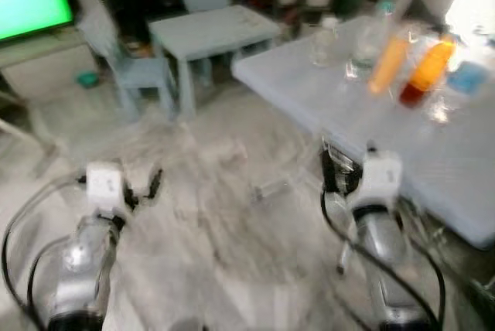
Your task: Restocking fridge
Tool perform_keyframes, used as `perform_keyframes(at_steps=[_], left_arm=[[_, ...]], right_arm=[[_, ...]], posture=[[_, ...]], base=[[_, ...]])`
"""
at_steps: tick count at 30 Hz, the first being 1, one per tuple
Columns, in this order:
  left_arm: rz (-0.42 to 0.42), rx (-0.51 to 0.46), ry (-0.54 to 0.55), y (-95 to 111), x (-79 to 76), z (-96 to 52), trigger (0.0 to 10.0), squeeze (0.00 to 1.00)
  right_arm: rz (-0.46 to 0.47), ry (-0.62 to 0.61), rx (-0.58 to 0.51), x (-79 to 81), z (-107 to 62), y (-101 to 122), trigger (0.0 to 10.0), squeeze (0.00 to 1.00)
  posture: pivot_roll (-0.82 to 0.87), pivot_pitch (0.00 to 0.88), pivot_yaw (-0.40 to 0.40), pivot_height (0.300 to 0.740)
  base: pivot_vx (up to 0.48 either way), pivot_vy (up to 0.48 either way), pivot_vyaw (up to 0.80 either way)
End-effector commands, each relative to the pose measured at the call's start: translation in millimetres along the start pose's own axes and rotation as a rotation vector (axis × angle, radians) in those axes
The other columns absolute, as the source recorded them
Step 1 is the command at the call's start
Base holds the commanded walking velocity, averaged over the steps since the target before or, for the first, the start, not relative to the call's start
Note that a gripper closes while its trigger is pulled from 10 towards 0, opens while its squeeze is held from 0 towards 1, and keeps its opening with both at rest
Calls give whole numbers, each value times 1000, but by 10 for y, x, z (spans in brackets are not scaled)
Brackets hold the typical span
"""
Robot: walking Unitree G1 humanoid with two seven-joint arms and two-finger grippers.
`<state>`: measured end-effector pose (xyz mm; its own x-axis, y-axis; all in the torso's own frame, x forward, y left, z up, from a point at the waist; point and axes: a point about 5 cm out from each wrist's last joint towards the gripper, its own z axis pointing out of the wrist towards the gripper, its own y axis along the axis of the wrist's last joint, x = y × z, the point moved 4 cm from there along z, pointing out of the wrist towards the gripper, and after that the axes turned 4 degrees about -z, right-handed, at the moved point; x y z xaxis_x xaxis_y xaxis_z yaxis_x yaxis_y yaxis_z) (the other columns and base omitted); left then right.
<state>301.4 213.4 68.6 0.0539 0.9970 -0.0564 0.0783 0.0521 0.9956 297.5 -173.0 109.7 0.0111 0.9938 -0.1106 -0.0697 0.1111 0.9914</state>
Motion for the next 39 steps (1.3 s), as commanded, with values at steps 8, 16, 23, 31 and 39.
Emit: perform_keyframes(at_steps=[8,16,23,31,39], left_arm=[[-4,8,-13,-51,-54,-108,10000,0],[-18,0,-35,-12,-155,-26,10000,0],[-1,-2,-74,3,-259,5,10000,0],[3,1,-57,7,-198,6,10000,0],[49,22,-25,-11,-64,-22,10000,0]], right_arm=[[-16,-58,38,-278,-279,-57,10000,0],[-18,-48,16,-247,-195,16,10000,0],[-39,-19,-15,-186,-132,87,10000,0],[-57,45,-33,-65,-83,130,10000,0],[-58,87,-57,-16,-39,192,10000,0]], posture=[[-38,0,-7,740],[-43,0,-3,740],[-43,0,1,740],[-33,0,0,740],[-20,6,2,740]], base=[[480,0,-472],[480,0,-800],[456,0,-289],[0,0,0],[0,0,0]])
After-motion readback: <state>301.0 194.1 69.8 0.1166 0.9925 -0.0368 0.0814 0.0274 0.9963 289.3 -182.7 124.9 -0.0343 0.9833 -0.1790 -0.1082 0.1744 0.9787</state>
